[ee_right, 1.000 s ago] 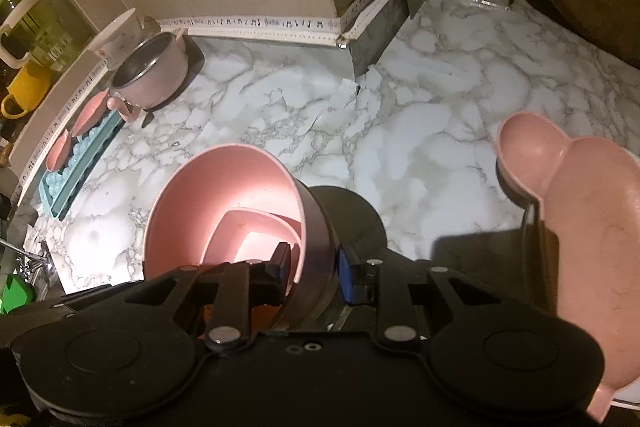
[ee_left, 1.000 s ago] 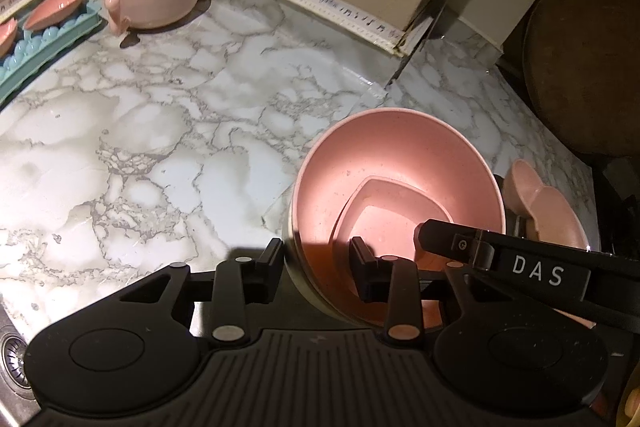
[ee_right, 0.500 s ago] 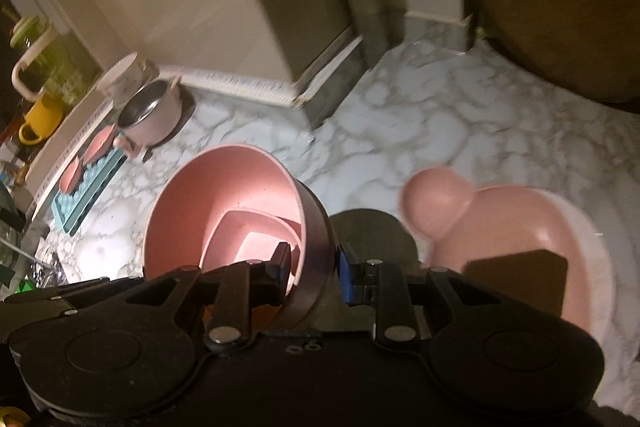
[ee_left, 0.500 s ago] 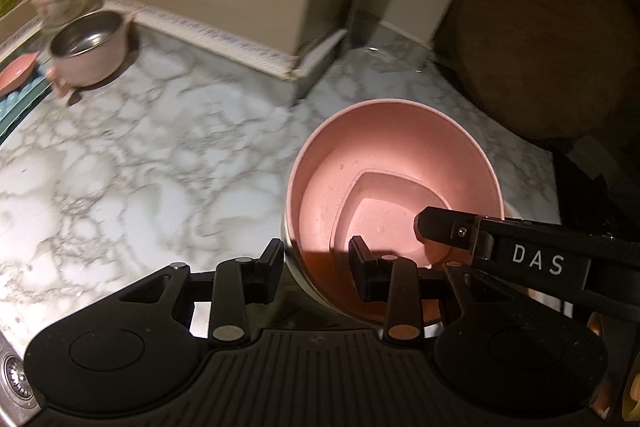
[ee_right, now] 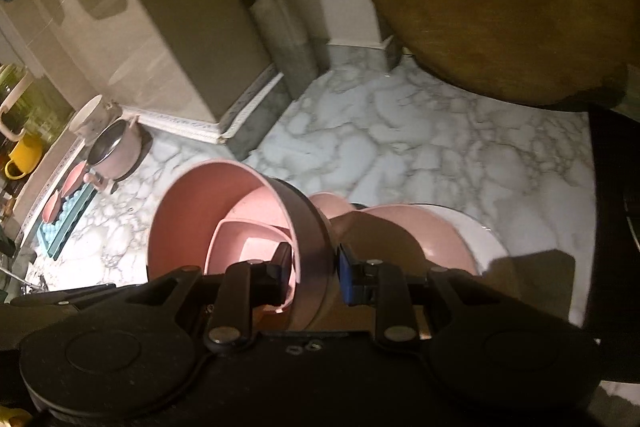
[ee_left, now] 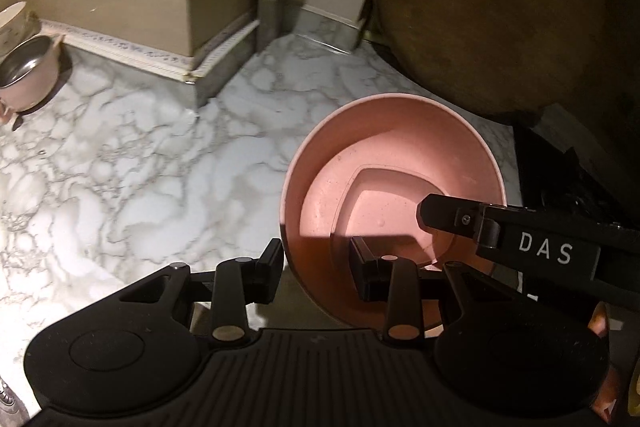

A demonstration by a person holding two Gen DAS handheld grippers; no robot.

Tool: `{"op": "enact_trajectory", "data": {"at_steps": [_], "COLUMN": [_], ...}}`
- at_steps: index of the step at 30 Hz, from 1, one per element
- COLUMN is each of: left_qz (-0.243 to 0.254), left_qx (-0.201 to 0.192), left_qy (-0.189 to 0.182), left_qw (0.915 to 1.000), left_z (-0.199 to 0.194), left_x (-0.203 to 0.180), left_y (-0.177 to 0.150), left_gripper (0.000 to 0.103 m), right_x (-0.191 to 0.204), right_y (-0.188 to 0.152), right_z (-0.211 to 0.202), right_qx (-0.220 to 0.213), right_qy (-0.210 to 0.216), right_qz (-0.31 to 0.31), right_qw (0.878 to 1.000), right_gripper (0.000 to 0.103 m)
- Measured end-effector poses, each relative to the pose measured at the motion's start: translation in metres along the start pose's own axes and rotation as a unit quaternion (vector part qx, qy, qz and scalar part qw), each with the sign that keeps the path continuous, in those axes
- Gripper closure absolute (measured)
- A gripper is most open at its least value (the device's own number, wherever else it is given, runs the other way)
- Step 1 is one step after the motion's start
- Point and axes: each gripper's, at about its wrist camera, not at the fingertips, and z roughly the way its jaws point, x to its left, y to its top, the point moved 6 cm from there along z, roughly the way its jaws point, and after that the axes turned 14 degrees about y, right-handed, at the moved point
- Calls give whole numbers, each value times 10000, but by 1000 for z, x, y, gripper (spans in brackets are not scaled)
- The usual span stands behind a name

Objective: Organize plates and bowls
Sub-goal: 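Carry the nested bowls with both tools toward the pink bear-shaped plate, then lower the nested bowls onto the pink bear-shaped plate and open both tools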

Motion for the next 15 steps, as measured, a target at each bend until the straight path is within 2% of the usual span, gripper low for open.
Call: {"op": "enact_trajectory", "data": {"at_steps": [15], "left_qz": [219], "left_qx": [344], "left_qy": [47], "left_qw": [9992], "left_z": [29], "left_x": [-55], "left_y": [-20], "left_gripper": [69], "right_x": [-62], "right_y": [-17], "right_z": [-10], "right_qx": [148], "right_qy": [-103], "right_qz": [390], "right_qw": [9991], "right_gripper": [79]}}
